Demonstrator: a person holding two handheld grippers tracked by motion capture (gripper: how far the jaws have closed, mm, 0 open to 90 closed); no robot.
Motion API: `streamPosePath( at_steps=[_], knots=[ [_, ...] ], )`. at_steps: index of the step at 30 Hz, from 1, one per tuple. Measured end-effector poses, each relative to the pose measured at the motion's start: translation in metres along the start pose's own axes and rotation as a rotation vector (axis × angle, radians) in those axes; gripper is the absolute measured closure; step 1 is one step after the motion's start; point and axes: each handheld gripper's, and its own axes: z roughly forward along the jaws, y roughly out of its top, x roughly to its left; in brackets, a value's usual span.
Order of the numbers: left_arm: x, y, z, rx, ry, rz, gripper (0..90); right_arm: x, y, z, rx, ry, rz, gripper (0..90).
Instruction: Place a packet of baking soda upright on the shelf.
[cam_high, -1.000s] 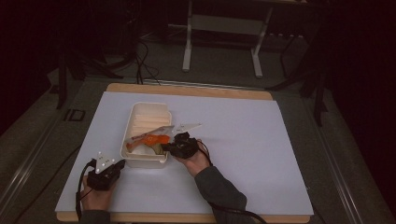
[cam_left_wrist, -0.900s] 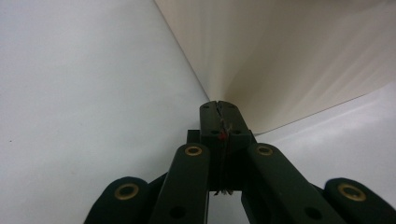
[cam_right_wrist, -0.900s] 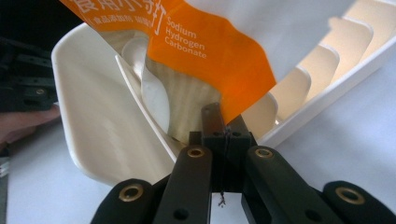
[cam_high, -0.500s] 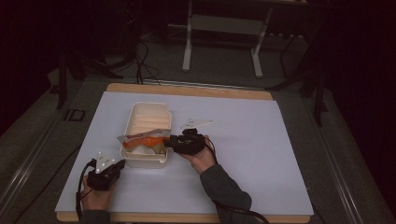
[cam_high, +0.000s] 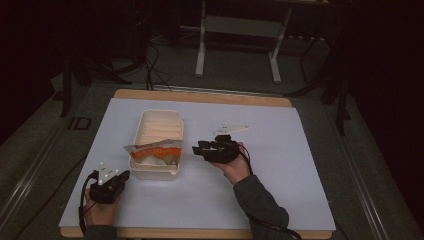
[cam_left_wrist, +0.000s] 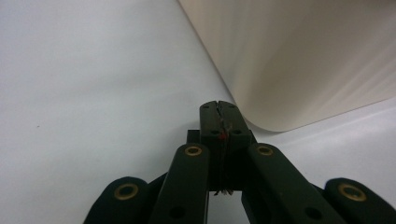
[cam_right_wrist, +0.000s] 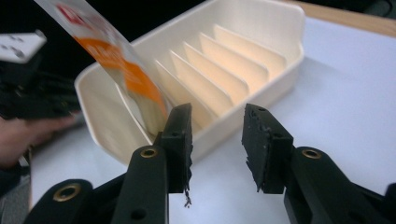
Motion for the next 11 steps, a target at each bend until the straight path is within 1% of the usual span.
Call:
streamPosePath(
  at_steps=[3,5,8,10,11],
  knots=[
    [0.001,0.0,0.0,0.006,0.012,-0.005,89.4,-0.006,-0.004,-0.004,0.033,-0.019,-0.011,61.3],
    [0.003,-0.001,0.0,0.006,0.018,-0.017,89.3,-0.008,-0.007,-0.007,0.053,-0.039,-0.02,61.1],
    [0.004,-0.001,-0.001,0.01,0.031,-0.031,89.3,-0.013,-0.012,-0.013,0.074,-0.052,-0.019,60.9],
    [0.005,-0.002,-0.001,0.018,0.043,-0.032,89.3,-0.017,-0.017,-0.017,0.083,-0.061,-0.012,60.6],
    [0.005,-0.002,-0.001,0.019,0.05,-0.037,89.3,-0.019,-0.019,-0.02,0.088,-0.07,-0.016,60.1]
  ],
)
